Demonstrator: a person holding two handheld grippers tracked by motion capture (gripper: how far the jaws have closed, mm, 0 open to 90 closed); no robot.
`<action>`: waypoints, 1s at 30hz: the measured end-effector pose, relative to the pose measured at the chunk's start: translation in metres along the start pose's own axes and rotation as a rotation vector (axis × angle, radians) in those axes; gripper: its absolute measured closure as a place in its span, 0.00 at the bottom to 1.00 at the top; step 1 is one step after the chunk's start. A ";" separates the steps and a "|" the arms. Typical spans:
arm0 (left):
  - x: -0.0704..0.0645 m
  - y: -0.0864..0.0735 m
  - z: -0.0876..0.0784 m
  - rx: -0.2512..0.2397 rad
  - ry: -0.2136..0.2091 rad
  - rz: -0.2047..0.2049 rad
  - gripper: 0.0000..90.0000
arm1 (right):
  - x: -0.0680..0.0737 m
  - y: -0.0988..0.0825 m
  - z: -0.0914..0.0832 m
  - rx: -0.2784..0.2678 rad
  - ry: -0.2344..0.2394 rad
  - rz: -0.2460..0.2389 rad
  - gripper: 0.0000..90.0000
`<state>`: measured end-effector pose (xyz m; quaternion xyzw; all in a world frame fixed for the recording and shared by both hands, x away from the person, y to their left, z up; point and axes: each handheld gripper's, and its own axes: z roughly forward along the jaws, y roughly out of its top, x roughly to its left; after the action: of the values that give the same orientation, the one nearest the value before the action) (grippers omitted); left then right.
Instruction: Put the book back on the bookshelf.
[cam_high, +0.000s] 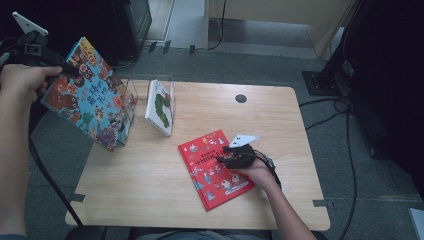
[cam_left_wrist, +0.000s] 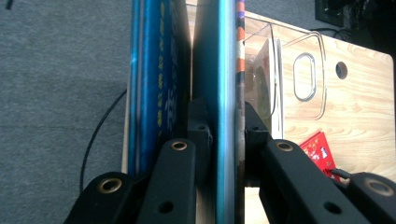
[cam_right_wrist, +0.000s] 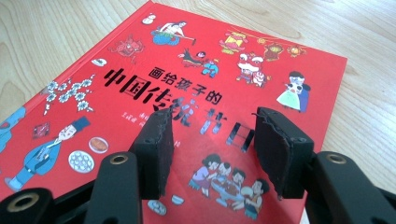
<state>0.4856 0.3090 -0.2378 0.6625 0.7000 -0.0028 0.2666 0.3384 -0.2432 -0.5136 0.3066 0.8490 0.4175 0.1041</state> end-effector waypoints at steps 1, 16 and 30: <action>0.000 0.001 0.003 0.001 -0.002 0.004 0.89 | 0.000 -0.001 -0.001 -0.001 -0.002 0.012 0.53; 0.003 0.001 0.019 0.014 -0.006 0.002 0.88 | 0.000 -0.008 -0.007 -0.024 -0.014 0.042 0.53; -0.008 -0.009 -0.020 -0.064 -0.052 0.069 0.78 | -0.004 -0.008 -0.008 -0.017 -0.009 0.049 0.53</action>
<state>0.4699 0.3072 -0.2208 0.6771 0.6693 0.0115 0.3056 0.3343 -0.2543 -0.5146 0.3282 0.8371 0.4260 0.1003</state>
